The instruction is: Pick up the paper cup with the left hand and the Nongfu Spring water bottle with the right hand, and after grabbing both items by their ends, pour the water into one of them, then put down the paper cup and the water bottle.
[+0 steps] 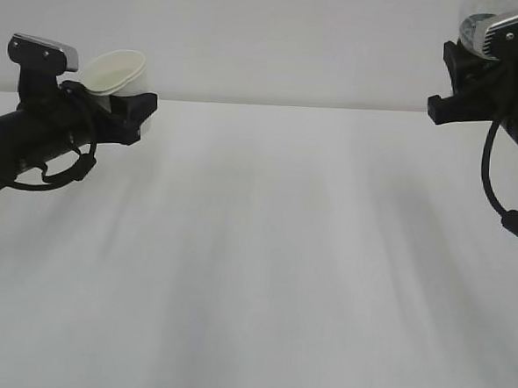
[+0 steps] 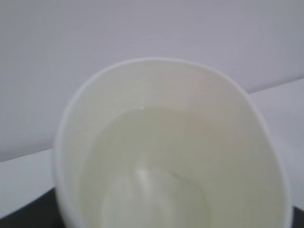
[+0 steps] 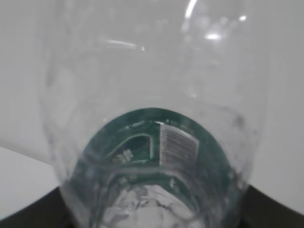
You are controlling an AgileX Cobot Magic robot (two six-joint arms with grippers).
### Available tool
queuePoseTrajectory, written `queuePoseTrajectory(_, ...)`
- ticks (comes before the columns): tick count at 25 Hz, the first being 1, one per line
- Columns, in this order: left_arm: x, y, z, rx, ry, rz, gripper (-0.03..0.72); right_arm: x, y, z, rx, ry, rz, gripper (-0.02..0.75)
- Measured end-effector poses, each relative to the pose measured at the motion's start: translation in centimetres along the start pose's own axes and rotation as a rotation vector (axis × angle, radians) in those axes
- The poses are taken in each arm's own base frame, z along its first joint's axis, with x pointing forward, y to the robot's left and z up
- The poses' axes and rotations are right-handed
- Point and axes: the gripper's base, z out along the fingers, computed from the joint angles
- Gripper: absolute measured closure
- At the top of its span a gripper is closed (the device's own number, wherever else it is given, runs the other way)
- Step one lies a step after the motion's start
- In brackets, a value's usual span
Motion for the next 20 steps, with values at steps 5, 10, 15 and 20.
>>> queuePoseTrajectory(5, -0.2, 1.7, -0.4, -0.083, -0.014, -0.011, 0.241, 0.1, 0.0, 0.0, -0.005, 0.013, 0.008, 0.337)
queuePoseTrajectory(10, 0.1, 3.2, -0.7, -0.149, -0.014, -0.026, 0.241, 0.2, 0.1, 0.0, -0.012, 0.027, 0.008, 0.337)
queuePoseTrajectory(15, 0.8, 4.1, -0.9, -0.184, 0.001, -0.029, 0.243, 0.3, 0.1, 0.0, -0.015, 0.034, 0.01, 0.337)
queuePoseTrajectory(20, 2.1, 4.9, -0.9, -0.216, 0.032, -0.022, 0.244, 0.3, 0.1, 0.0, -0.014, 0.035, 0.011, 0.337)
